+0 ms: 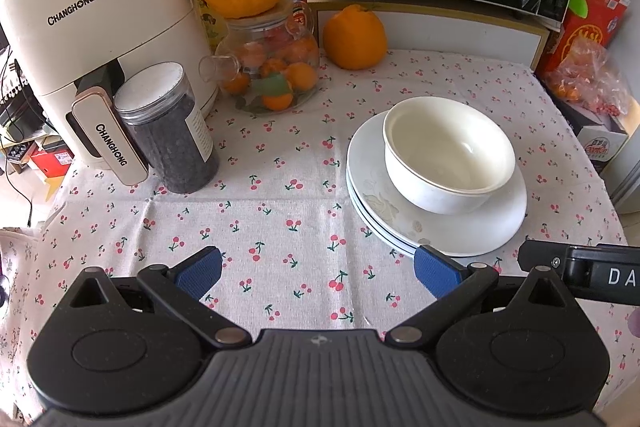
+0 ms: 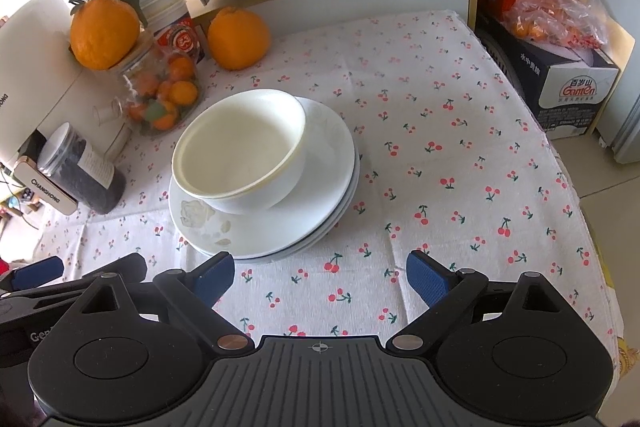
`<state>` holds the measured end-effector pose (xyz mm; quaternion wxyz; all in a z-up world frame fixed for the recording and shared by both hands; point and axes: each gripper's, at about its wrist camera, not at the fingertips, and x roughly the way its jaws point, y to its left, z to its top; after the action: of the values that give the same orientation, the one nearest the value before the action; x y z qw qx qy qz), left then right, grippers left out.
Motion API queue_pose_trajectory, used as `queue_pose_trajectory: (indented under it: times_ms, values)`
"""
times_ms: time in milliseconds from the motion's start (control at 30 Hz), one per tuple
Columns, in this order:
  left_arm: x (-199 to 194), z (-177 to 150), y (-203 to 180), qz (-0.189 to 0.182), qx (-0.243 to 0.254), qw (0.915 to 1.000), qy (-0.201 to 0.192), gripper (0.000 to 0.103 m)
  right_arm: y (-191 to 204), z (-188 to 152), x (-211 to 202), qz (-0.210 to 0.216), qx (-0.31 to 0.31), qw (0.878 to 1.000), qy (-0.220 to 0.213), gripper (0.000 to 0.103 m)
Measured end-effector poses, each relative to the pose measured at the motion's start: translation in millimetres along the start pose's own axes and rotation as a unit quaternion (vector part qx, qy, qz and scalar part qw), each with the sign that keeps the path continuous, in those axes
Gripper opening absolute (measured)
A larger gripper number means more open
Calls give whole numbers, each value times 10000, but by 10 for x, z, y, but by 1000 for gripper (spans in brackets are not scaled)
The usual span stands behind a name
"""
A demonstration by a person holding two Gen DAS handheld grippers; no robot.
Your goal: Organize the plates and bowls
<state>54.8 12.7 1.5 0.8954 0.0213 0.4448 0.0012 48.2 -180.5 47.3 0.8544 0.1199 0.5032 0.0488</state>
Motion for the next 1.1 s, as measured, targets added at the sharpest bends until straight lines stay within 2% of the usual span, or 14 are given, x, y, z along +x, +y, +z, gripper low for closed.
queue_pose_trajectory:
  times_ms: [1100]
  values:
    - [28,-29,-46,59,170,9997,147,102,-5,-27,44,-13,-8,10000,88,95]
